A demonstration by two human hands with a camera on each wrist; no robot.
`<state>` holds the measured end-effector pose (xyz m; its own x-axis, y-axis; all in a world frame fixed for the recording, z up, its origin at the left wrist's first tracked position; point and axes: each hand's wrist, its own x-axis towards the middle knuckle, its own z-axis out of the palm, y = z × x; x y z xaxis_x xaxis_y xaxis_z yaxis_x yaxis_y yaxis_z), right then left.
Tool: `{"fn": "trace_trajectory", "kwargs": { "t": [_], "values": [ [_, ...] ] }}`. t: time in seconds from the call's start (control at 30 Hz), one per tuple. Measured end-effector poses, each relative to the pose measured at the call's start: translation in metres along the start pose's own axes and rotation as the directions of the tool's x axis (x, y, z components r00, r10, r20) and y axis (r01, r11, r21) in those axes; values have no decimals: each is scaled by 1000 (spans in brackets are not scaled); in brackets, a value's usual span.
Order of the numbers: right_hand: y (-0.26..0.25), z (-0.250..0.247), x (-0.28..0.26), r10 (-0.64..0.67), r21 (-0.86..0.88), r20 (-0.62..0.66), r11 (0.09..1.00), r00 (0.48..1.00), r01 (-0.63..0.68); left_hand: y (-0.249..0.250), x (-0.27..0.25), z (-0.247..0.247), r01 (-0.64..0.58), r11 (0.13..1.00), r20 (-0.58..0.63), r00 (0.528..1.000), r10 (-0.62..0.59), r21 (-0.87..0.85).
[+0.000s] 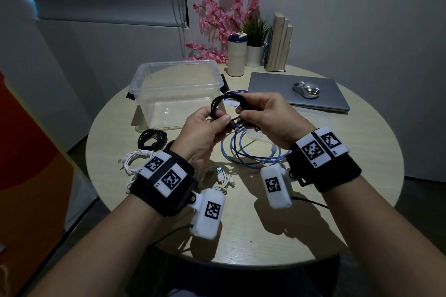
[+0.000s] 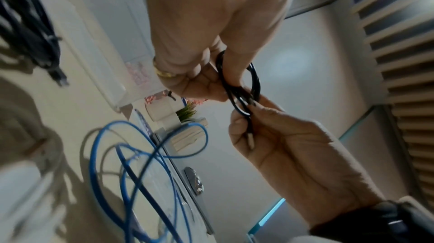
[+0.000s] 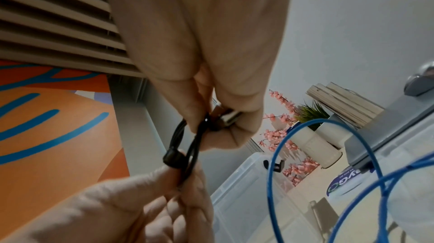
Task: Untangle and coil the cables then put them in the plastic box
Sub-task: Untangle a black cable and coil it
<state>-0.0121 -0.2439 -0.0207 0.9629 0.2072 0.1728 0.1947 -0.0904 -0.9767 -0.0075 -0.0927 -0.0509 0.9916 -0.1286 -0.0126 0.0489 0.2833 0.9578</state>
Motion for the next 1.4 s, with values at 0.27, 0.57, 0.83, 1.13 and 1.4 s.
{"fn": "trace_trajectory", "kwargs": {
  "t": [0.27, 0.57, 0.83, 1.13, 1.4],
  "values": [
    [0, -2, 0, 58, 33, 46, 998, 997, -60, 19, 0, -8, -17, 940, 252, 965, -73, 340],
    [-6, -5, 4, 22, -193, 61, 981, 998, -10, 3, 1, 0, 48, 996, 125, 990, -57, 73],
    [-12, -2, 3, 1, -341, 76, 940, 997, 25, 0, 7, 3, -17, 998, -59, 998, 21, 60],
    [-6, 3, 3, -64, -325, 50, 943, 997, 77, 8, 17, -4, -40, 993, -99, 994, 50, 110],
    [-1, 8, 8, 7, -308, -35, 951, 999, -17, 7, 18, 3, -125, 935, -139, 974, 180, 332]
  ]
}}
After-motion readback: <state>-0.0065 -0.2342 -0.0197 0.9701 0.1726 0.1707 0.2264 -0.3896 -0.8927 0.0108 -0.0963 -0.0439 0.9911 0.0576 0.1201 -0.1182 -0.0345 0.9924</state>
